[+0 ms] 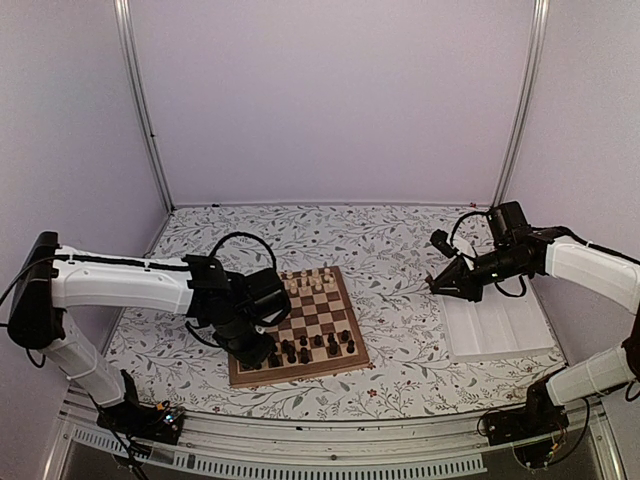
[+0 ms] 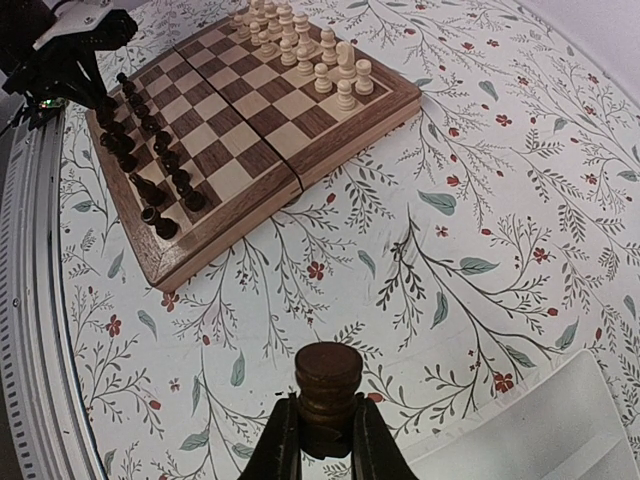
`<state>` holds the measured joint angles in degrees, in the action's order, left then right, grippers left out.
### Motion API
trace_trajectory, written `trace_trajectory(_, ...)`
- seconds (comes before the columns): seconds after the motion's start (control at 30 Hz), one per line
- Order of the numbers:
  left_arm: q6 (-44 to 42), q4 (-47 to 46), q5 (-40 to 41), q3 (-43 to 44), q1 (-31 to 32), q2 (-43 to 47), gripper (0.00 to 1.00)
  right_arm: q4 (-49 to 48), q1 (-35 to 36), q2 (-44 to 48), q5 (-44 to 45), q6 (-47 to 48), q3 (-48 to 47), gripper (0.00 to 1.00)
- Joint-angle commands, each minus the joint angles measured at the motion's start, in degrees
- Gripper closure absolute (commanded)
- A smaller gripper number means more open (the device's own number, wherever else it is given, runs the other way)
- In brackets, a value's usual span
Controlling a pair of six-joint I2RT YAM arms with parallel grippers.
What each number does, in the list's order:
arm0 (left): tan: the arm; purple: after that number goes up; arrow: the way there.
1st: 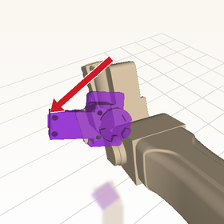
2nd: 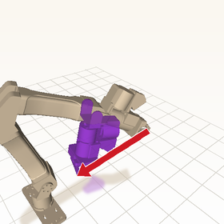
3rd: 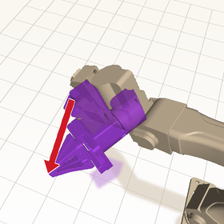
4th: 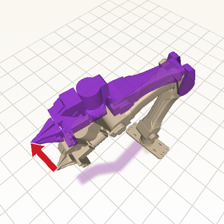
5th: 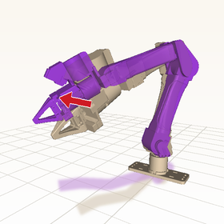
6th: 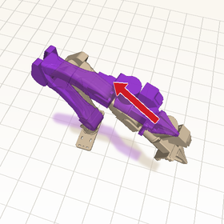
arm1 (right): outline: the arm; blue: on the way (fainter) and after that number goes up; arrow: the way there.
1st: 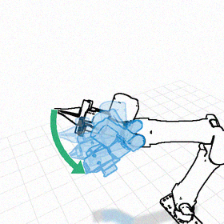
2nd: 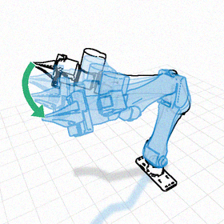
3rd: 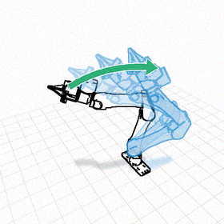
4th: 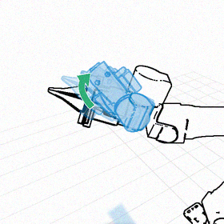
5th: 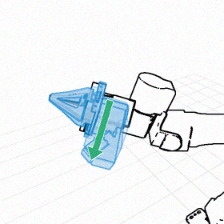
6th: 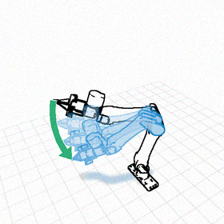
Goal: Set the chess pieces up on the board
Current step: Place the chess piece on the chessboard.
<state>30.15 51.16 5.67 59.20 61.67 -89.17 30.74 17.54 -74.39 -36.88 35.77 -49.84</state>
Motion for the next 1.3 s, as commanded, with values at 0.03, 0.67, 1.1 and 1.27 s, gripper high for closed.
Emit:
trace_trajectory(0.03, 0.0, -1.2, 1.4, -0.3, 0.8, -1.6, 0.90, -0.6, -0.2, -0.8, -0.4, -0.1, 0.7, 0.95)
trace_trajectory(0.67, -0.2, -0.2, 0.7, 2.0, 0.9, -0.7, 0.72, -0.1, -0.3, -1.3, -1.0, 0.1, 0.4, 0.95)
trace_trajectory(1.1, -5.2, -6.6, 3.7, 15.2, -2.5, 6.7, 0.59, 7.5, 8.6, -6.1, -1.1, 3.7, -12.8, 0.95)
trace_trajectory(1.27, -2.0, -32.5, -12.8, 13.0, -7.5, 5.1, 0.56, 11.3, 14.4, -10.7, 1.0, 4.6, -20.0, 0.95)
